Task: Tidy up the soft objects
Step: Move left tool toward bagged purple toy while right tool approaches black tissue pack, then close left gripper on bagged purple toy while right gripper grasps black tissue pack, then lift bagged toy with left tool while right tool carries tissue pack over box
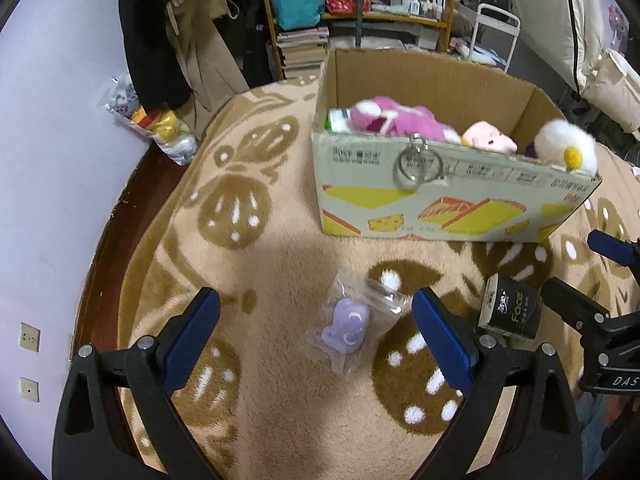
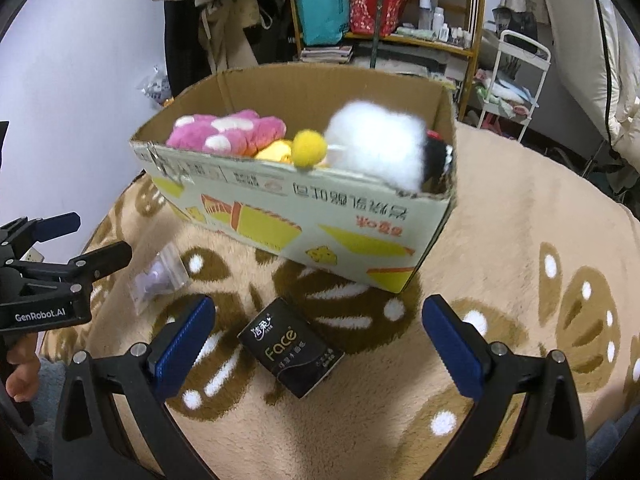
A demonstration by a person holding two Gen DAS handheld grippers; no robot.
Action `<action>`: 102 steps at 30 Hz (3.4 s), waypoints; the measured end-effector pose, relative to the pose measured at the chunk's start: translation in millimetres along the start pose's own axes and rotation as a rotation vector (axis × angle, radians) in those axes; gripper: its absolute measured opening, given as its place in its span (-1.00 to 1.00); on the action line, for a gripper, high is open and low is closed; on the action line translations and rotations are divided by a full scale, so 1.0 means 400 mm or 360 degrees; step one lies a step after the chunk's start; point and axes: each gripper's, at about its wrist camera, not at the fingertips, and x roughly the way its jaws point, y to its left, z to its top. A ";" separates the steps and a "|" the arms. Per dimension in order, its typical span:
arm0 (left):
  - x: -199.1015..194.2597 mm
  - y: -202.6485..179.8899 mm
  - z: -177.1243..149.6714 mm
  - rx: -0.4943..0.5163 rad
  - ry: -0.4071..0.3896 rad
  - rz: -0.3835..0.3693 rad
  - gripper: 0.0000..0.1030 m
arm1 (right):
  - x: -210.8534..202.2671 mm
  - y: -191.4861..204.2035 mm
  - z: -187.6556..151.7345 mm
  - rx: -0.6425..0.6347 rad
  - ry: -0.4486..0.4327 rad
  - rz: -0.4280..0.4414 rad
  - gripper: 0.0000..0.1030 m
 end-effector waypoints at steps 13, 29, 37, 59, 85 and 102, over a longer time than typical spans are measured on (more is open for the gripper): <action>0.097 -0.033 -0.021 0.0092 0.0192 -0.0024 0.85 | 0.088 0.005 -0.024 -0.0039 0.0196 -0.0018 1.00; 0.213 -0.010 -0.047 0.0067 0.0312 -0.0126 0.83 | 0.177 0.061 -0.051 -0.0130 0.0338 -0.0033 1.00; 0.203 -0.006 -0.046 0.0066 0.0292 -0.0207 0.24 | 0.174 0.047 -0.047 -0.0118 0.0340 -0.0052 0.51; 0.112 -0.044 -0.077 0.0143 0.0172 -0.0219 -0.16 | 0.113 0.036 -0.044 -0.0083 0.0284 0.0060 0.09; -0.189 -0.021 -0.023 0.0053 -0.0458 -0.0208 -0.16 | -0.190 -0.026 0.028 0.0069 -0.0454 0.0066 0.09; -0.300 -0.038 0.031 0.0081 -0.0757 -0.0145 -0.16 | -0.336 -0.080 0.099 0.0156 -0.0914 0.0137 0.09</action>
